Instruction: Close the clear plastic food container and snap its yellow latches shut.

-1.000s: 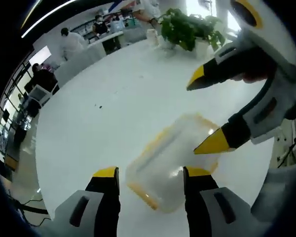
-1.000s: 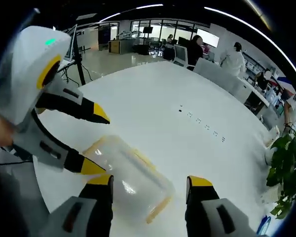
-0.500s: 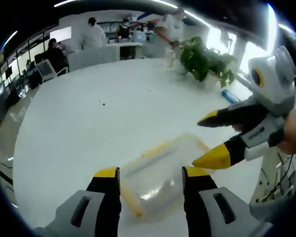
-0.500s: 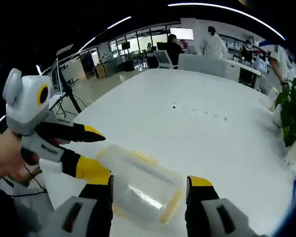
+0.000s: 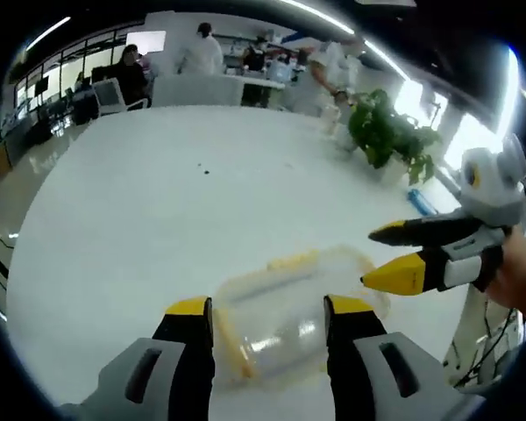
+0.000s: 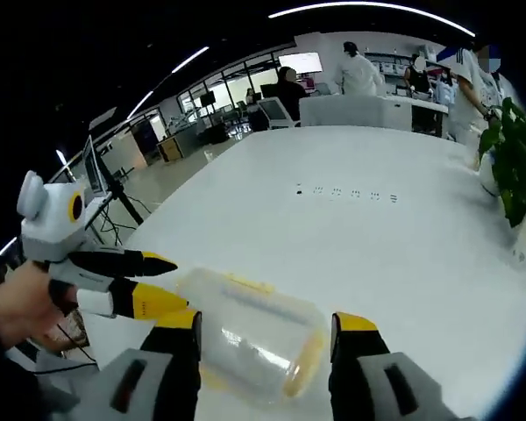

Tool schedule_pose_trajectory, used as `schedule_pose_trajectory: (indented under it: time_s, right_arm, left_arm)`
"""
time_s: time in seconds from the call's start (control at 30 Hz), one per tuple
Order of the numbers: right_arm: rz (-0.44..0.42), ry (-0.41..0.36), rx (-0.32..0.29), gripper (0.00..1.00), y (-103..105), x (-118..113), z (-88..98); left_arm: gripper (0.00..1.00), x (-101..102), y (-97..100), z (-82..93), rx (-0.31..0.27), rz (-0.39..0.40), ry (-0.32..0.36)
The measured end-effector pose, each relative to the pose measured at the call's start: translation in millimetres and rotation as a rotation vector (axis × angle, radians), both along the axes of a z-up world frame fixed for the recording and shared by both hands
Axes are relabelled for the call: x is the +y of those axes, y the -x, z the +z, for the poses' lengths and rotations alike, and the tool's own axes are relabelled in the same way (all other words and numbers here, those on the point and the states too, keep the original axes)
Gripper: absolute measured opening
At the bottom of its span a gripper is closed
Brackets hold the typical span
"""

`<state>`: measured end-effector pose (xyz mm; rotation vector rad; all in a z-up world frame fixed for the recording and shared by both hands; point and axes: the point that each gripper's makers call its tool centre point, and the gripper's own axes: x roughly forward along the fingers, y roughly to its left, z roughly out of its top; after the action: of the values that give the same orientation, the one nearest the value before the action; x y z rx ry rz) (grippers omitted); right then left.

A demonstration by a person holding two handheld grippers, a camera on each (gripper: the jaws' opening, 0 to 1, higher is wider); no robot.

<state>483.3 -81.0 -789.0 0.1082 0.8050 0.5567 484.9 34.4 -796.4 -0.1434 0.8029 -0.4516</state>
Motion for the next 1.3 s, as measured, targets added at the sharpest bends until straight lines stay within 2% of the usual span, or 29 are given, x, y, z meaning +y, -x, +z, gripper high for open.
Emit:
schedule_pose_trajectory:
  time_s: [0.07, 0.17, 0.23, 0.3, 0.33, 0.4, 0.47, 0.5, 0.53, 0.6, 0.63, 0.67, 0.7, 0.73, 0.77, 0.83, 0.87, 0.93, 1.3]
  right_arm:
    - [-0.004, -0.005, 0.010, 0.57, 4, -2, -6.1]
    - [-0.024, -0.019, 0.036, 0.57, 9, -5, -15.7]
    - [-0.034, -0.016, 0.054, 0.57, 12, -7, -23.5]
    - [-0.006, -0.025, 0.067, 0.57, 17, -1, -28.4]
    - [0.001, -0.023, 0.069, 0.57, 18, 1, -29.8]
    - [0.011, 0.007, 0.065, 0.56, 20, 2, -32.0]
    - [0.009, 0.032, 0.071, 0.52, 22, 0, -35.3]
    - [0.026, 0.045, 0.042, 0.52, 20, 0, -34.4]
    - [-0.015, 0.014, 0.059, 0.51, 19, 2, -34.8]
    - [-0.017, 0.013, 0.073, 0.50, 20, 5, -36.3]
    - [-0.086, -0.032, 0.046, 0.48, 10, 11, -31.0]
    - [-0.066, 0.021, 0.103, 0.48, 22, 6, -37.7]
    - [-0.045, 0.017, 0.077, 0.47, 19, 9, -37.1]
    - [-0.051, 0.015, 0.077, 0.47, 19, 10, -37.7]
    - [-0.059, 0.015, 0.075, 0.47, 18, 11, -38.7]
    - [-0.079, 0.017, 0.071, 0.47, 19, 12, -40.4]
    - [-0.080, 0.014, 0.072, 0.47, 18, 11, -40.3]
    - [-0.074, 0.015, 0.072, 0.47, 17, 11, -40.0]
    - [-0.088, 0.006, 0.053, 0.47, 11, 9, -36.8]
  left_arm:
    - [0.48, 3, 4.1, -7.8, 0.023, 0.028, 0.020]
    - [0.47, 8, 7.0, -16.3, 0.028, 0.047, 0.013]
    - [0.45, 5, 10.2, -21.0, 0.058, 0.061, 0.054]
    - [0.43, 4, 12.6, -25.7, 0.070, 0.054, 0.051]
    - [0.43, 2, 12.3, -24.3, 0.065, 0.060, 0.073]
    - [0.43, 0, 11.8, -23.2, 0.050, 0.046, 0.056]
    - [0.42, -1, 12.0, -23.6, 0.059, 0.047, 0.062]
    - [0.42, -1, 12.2, -24.0, 0.066, 0.051, 0.066]
    - [0.41, -1, 12.8, -24.1, 0.069, 0.055, 0.072]
    - [0.40, -1, 14.7, -24.0, 0.070, 0.048, 0.069]
    - [0.40, -1, 15.8, -24.5, 0.079, 0.058, 0.073]
    - [0.39, -1, 13.7, -24.9, 0.066, 0.059, 0.063]
    - [0.39, -2, 15.2, -25.5, 0.077, 0.058, 0.067]
    - [0.38, -2, 16.8, -27.9, 0.099, 0.082, 0.093]
    - [0.36, -5, 15.0, -24.7, 0.097, 0.082, 0.127]
    - [0.36, -3, 17.6, -20.8, 0.090, 0.108, 0.104]
    - [0.36, -1, 18.5, -19.8, 0.100, 0.116, 0.115]
    - [0.37, -3, 18.9, -24.9, 0.097, 0.112, 0.114]
    - [0.37, 0, 15.6, -26.1, 0.095, 0.093, 0.110]
